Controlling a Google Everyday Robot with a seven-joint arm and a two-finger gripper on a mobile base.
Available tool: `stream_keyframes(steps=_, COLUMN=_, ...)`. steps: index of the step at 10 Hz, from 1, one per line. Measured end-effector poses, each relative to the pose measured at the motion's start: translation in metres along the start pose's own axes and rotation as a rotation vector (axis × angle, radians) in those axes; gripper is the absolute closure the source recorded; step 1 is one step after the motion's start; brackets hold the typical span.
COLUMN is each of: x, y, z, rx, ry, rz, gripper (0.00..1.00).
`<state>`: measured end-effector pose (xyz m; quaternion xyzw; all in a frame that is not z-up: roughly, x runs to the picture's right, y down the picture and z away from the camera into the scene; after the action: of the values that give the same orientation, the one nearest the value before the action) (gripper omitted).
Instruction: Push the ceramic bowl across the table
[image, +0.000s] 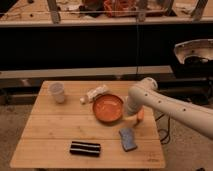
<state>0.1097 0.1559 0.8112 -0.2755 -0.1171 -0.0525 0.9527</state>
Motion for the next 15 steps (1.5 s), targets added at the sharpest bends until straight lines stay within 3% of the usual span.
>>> stream_keyframes(steps=4, x=-0.012, y=0.003, z=0.008, rx=-0.019, ry=0.006, rz=-0.021, gripper=0.96)
stream_keyframes(steps=6, x=-0.034, y=0.003, z=0.016, rx=-0.034, ry=0.006, rz=-0.044, gripper=0.96)
stream_keyframes(steps=9, x=-0.036, y=0.006, z=0.019, rx=-0.048, ry=0.007, rz=-0.055, gripper=0.96)
stream_keyframes(steps=13, x=-0.075, y=-0.002, z=0.031, rx=-0.064, ry=0.009, rz=-0.099, gripper=0.96)
stream_keyframes(steps=15, x=-0.077, y=-0.006, z=0.033, rx=-0.07, ry=0.015, rz=-0.122, gripper=0.96)
